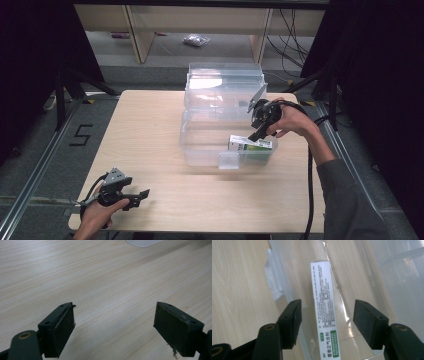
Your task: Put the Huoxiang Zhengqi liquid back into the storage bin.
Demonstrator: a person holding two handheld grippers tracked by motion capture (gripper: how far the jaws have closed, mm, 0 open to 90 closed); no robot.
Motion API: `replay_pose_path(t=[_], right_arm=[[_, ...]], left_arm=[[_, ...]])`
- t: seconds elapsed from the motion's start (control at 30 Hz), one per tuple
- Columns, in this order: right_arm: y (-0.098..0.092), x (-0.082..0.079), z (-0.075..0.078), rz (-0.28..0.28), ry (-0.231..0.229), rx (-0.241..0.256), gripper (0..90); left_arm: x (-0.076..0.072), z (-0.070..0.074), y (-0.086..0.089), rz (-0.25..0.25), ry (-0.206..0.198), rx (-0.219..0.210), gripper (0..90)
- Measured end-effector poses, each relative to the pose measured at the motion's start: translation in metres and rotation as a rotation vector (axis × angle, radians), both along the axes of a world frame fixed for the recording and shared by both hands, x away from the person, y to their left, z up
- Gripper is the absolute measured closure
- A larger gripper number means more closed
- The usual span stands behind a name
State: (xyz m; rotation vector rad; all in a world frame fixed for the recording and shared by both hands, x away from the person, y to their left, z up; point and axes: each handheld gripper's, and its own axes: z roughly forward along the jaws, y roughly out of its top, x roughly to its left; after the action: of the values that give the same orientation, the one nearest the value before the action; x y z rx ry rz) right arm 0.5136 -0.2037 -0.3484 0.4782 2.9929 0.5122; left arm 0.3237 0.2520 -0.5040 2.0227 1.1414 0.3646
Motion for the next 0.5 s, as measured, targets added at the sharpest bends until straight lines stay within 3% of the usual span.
replay_pose_path(t=[0.17,0.37,0.5], right_arm=[[0.001,-0.005,0.002,-0.043,-0.002,0.037,36.2],[-0.002,-0.013,0.002,-0.102,0.003,0.036,32.5],[-0.006,-0.014,0.005,-0.106,-0.04,0.084,33.0]], left_arm=[[0.0,0.0,0.0,-0.004,-0.001,0.001,16.1],[0.0,0.0,0.0,-0.002,0.003,0.004,16.1],[0.0,0.0,0.0,-0.001,-0.002,0.0,16.1]])
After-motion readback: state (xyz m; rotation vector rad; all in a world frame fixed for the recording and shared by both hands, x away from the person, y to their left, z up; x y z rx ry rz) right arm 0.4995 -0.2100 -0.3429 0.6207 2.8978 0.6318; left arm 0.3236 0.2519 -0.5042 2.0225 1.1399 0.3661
